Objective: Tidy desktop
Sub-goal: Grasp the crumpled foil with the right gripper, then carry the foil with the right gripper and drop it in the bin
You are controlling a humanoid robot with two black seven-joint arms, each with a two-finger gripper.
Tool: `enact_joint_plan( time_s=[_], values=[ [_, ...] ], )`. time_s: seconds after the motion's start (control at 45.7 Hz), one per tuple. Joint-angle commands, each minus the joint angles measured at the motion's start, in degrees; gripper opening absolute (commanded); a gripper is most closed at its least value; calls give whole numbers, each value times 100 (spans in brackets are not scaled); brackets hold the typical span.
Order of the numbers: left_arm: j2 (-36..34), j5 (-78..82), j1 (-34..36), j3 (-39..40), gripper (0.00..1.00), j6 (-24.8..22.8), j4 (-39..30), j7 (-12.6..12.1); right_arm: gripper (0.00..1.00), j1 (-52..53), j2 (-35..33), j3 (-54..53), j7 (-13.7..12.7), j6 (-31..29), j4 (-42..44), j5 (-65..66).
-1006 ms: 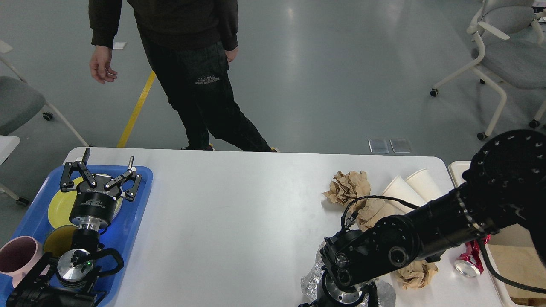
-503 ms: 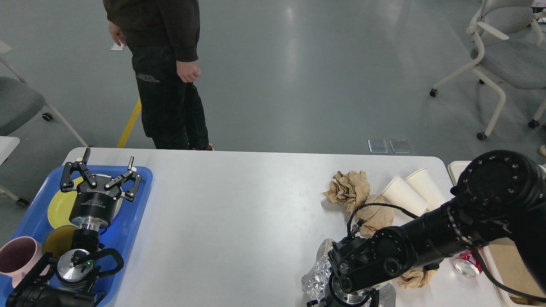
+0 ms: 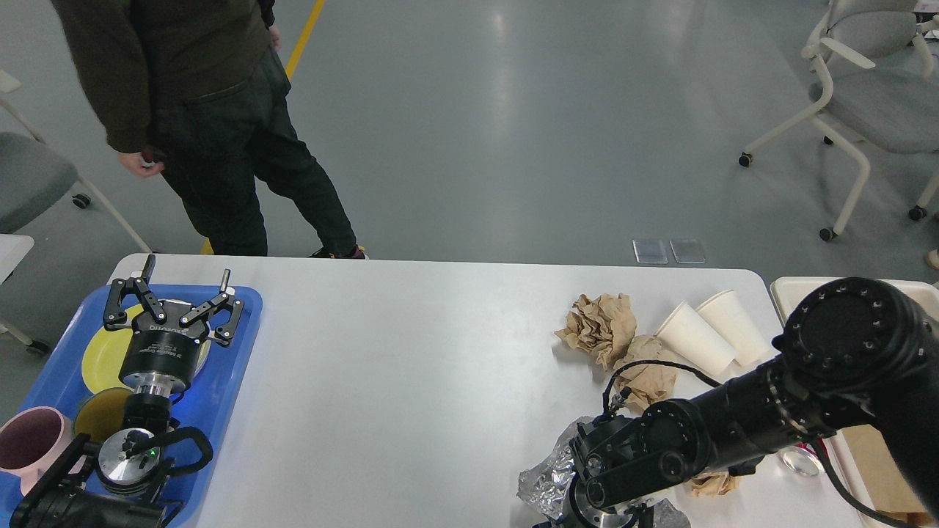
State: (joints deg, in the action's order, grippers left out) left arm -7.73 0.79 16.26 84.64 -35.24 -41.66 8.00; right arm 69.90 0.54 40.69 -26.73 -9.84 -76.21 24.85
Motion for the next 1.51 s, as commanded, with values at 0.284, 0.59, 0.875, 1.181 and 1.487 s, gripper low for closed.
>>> enact_joint_plan(
  time_s=[0.284, 0.59, 0.875, 1.181, 1.487],
  values=[
    [0, 0, 0, 0, 96, 8, 0, 0, 0, -38, 34, -17, 1, 219, -43, -393],
    [0, 0, 0, 0, 96, -1, 0, 0, 0, 524, -247, -8, 1, 35, -297, -1262],
    [0, 0, 0, 0, 96, -1, 0, -9, 0, 2228, -863, 272, -7, -1037, -1000, -2440],
    [0, 0, 9, 0, 96, 8, 0, 0, 0, 4188, -1267, 1265, -16, -1801, -1572, -3679],
    [-9, 0, 0, 0, 96, 8, 0, 0, 0, 6895, -1760, 3540, 1344, -3163, -2064, -3970]
  ],
)
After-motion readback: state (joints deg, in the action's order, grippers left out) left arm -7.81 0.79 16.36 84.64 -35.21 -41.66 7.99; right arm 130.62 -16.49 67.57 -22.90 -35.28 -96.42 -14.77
